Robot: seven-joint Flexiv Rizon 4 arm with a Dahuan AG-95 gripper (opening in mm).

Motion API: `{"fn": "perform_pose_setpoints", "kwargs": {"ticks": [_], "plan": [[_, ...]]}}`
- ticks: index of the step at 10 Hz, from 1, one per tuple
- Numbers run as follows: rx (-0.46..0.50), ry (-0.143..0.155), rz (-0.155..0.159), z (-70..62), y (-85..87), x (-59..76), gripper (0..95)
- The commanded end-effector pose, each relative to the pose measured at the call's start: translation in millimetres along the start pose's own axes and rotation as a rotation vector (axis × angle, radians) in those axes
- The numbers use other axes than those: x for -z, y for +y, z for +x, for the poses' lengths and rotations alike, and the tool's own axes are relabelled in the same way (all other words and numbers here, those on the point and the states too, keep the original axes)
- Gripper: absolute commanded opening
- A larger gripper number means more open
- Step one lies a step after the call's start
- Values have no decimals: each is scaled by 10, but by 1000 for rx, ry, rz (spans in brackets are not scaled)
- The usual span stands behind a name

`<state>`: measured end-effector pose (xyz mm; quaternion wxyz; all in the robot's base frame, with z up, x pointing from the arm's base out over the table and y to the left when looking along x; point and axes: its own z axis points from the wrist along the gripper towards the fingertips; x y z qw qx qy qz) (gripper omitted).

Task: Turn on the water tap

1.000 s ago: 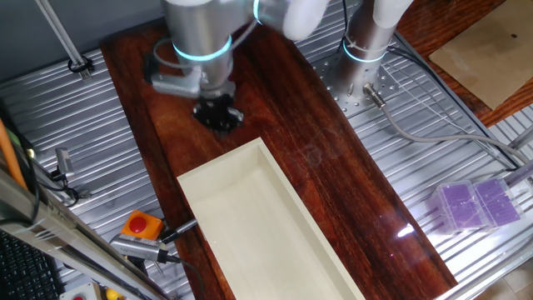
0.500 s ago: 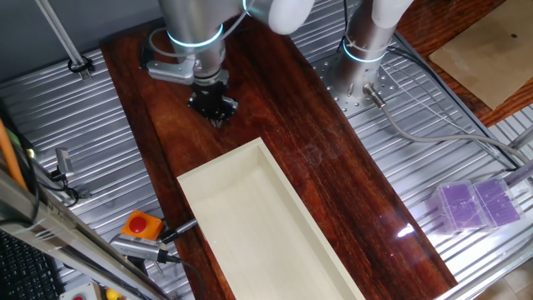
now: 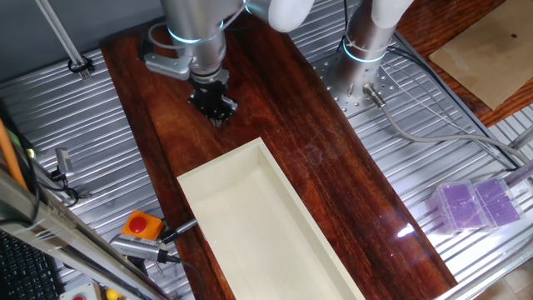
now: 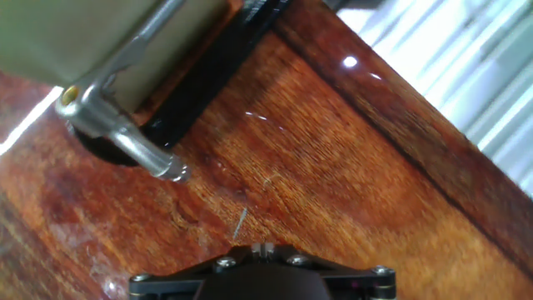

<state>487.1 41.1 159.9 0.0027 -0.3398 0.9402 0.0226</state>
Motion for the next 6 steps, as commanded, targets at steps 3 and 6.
{"fn": "perform_pose_setpoints", "kwargs": {"ticks": [3, 6], "plan": [[20, 50, 36, 527, -580, -287, 0], [58, 51, 32, 530, -585, -322, 0]]}}
